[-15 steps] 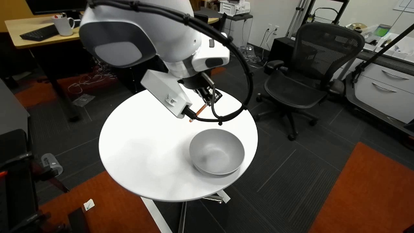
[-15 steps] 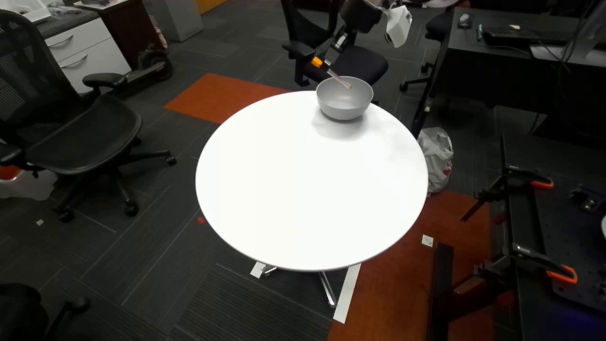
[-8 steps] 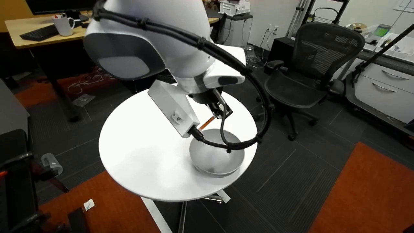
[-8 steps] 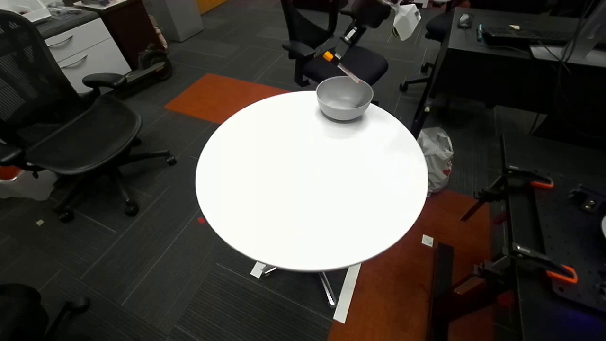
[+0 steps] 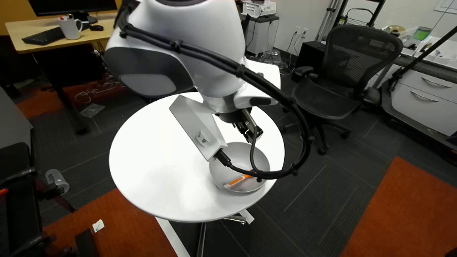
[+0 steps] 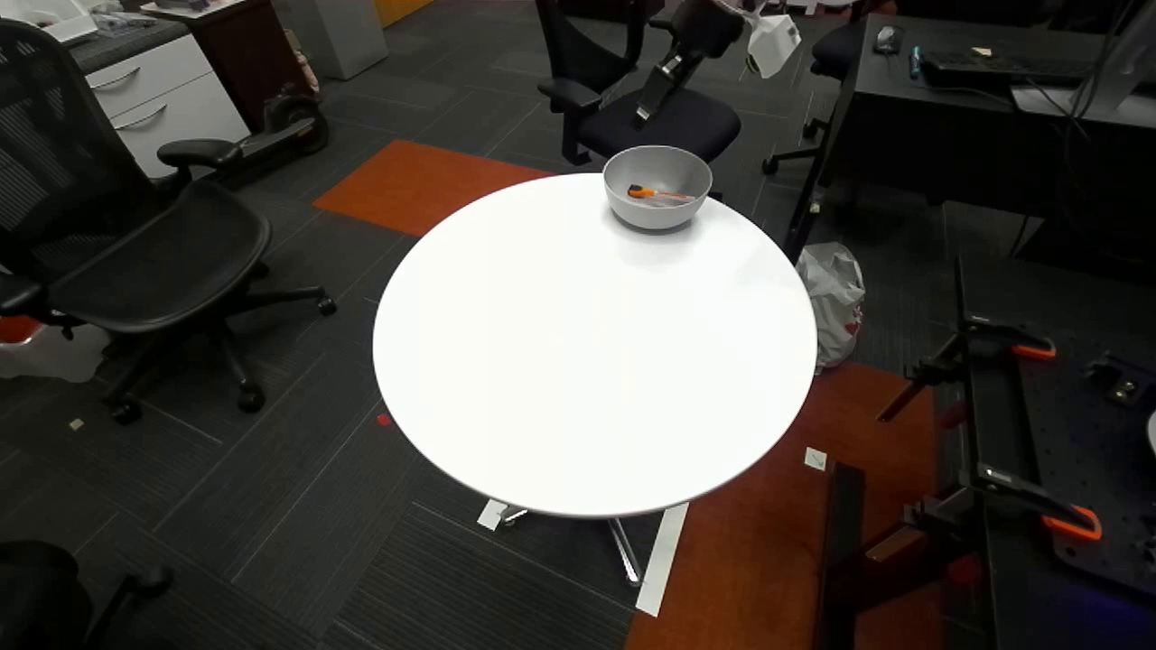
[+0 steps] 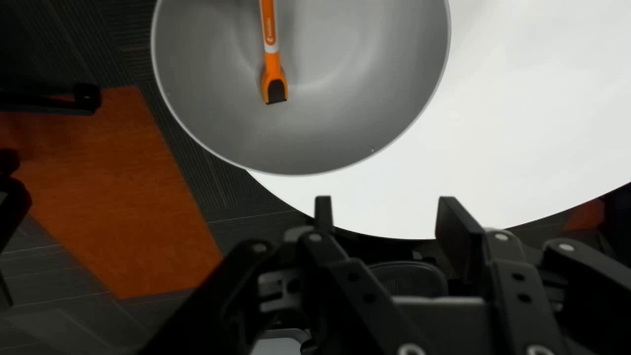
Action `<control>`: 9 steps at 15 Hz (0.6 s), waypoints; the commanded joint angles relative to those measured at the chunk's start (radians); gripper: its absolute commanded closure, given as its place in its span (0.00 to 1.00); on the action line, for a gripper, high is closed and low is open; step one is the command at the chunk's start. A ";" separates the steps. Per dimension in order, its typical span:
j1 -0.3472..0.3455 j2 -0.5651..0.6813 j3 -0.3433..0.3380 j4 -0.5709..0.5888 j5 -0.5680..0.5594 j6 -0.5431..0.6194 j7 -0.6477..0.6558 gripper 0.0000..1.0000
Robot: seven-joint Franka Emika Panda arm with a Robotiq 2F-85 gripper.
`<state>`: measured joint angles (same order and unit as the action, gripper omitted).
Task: Put the thing on the table inside the bowl
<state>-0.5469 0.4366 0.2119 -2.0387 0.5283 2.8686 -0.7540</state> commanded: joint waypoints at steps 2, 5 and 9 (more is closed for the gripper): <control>-0.007 0.003 0.006 0.022 0.016 -0.032 0.017 0.03; -0.007 0.002 0.007 0.019 0.017 -0.030 0.016 0.00; 0.000 0.005 0.001 0.005 0.000 -0.001 0.001 0.00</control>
<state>-0.5468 0.4413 0.2128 -2.0338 0.5288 2.8677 -0.7533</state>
